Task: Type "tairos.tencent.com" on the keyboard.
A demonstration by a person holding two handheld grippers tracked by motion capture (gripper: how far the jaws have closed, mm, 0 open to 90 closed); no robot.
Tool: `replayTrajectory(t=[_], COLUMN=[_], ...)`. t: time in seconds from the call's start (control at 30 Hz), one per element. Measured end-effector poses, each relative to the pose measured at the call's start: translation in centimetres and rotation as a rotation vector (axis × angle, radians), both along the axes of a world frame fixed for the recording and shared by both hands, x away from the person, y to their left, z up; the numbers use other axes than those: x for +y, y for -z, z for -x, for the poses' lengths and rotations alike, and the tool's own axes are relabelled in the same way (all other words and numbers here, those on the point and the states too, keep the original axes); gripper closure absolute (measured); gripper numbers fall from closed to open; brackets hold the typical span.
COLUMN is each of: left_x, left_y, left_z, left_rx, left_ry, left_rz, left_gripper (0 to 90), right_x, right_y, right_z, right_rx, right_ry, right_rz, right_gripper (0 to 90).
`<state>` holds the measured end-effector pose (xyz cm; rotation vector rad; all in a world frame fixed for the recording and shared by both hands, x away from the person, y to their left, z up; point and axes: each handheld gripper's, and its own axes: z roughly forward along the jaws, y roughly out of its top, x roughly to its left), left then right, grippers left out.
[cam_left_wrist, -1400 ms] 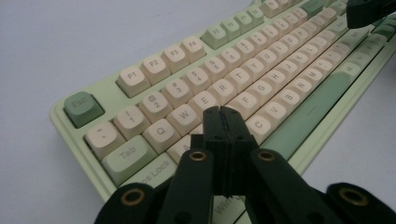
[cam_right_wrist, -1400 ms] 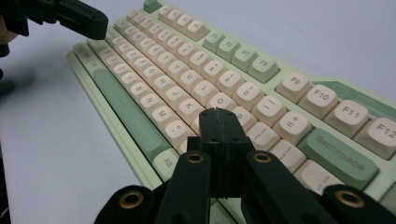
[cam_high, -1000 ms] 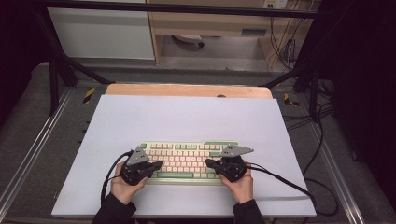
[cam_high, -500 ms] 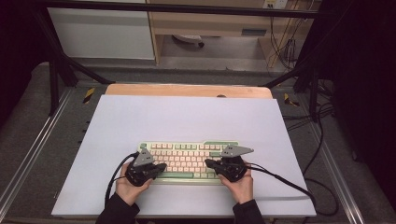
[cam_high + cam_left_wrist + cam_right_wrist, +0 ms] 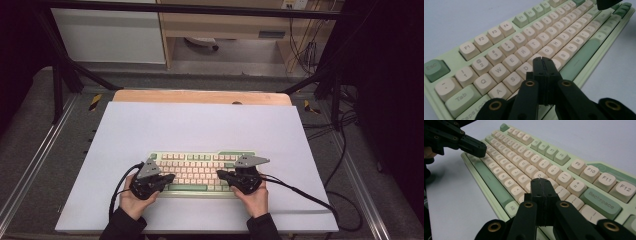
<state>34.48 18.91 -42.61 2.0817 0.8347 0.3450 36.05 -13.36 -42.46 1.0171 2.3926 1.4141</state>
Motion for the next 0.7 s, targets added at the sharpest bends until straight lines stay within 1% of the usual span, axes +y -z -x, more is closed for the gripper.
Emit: replayTrajectory(t=[0.07,0.23,0.57,0.7], left_x=[0.4,1.2,1.9,2.0], left_y=[-0.1,-0.4,-0.5,-0.5], left_z=[0.0,0.1,0.1,0.0], left_rx=[-0.003,-0.009,-0.010,-0.009], left_ry=[-0.009,-0.019,-0.027,-0.031], left_rz=[0.004,0.018,0.028,0.029], left_gripper=[89.9,89.9,89.9,89.9], right_x=[0.2,1.1,2.9,3.4], right_y=[0.0,-0.2,-0.1,0.1], right_z=[-0.1,-0.4,-1.5,-1.9], right_rx=[0.004,-0.004,0.002,0.011], right_ry=[0.003,-0.006,0.002,0.012], right_rz=[-0.001,0.005,0.037,0.048], right_gripper=[90.0,90.0,90.0,90.0])
